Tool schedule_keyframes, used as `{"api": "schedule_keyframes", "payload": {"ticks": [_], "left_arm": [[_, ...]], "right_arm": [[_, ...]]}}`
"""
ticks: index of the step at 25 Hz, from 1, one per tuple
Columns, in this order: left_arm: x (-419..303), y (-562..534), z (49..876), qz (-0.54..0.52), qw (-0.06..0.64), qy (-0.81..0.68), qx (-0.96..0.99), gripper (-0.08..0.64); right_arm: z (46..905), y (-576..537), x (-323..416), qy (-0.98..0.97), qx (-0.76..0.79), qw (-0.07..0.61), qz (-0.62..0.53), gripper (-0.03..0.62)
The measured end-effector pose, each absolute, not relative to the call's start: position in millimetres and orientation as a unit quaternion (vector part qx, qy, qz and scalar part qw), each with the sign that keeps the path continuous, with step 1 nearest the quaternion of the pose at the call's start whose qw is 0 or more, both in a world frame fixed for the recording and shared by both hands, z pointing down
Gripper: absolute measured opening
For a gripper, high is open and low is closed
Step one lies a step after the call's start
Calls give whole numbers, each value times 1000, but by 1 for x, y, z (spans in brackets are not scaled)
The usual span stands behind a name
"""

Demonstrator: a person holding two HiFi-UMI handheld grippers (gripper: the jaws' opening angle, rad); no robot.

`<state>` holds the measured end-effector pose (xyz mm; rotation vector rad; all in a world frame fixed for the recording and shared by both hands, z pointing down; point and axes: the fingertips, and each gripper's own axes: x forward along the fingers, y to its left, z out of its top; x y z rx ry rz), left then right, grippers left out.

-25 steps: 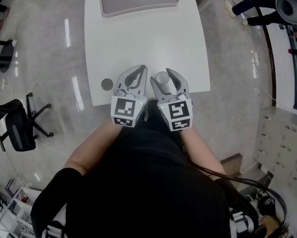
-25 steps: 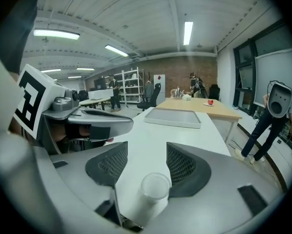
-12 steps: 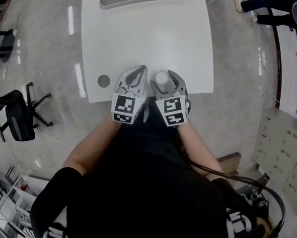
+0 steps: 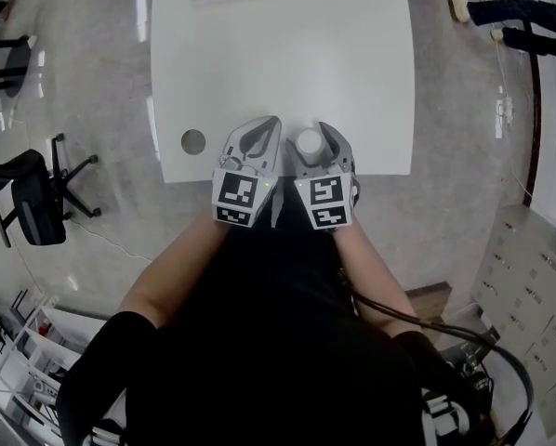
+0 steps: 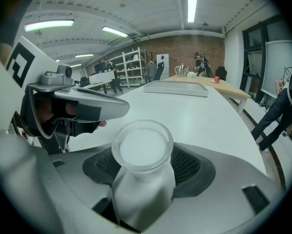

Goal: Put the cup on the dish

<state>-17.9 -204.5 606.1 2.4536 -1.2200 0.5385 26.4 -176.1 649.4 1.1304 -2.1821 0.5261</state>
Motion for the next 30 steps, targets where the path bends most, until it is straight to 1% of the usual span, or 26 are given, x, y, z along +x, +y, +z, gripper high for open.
{"api": "schedule_keyframes", "payload": {"ticks": [5, 11, 16, 22, 30], "left_arm": [[-18, -203, 612, 192, 180, -433, 862, 6], [-19, -205, 616, 194, 184, -438, 858, 6], [-16, -206, 610, 189, 183, -446, 855, 6], [-19, -209, 575, 171, 178, -457, 855, 6], [-20, -221, 514, 146, 141, -477, 855, 6]], "right_arm": [[646, -180, 24, -836, 430, 286, 185, 249], [645, -184, 23, -840, 430, 285, 165, 248], [637, -185, 30, -844, 429, 273, 169, 247], [600, -189, 29, -851, 421, 269, 162, 247], [526, -201, 31, -867, 409, 251, 134, 247]]}}
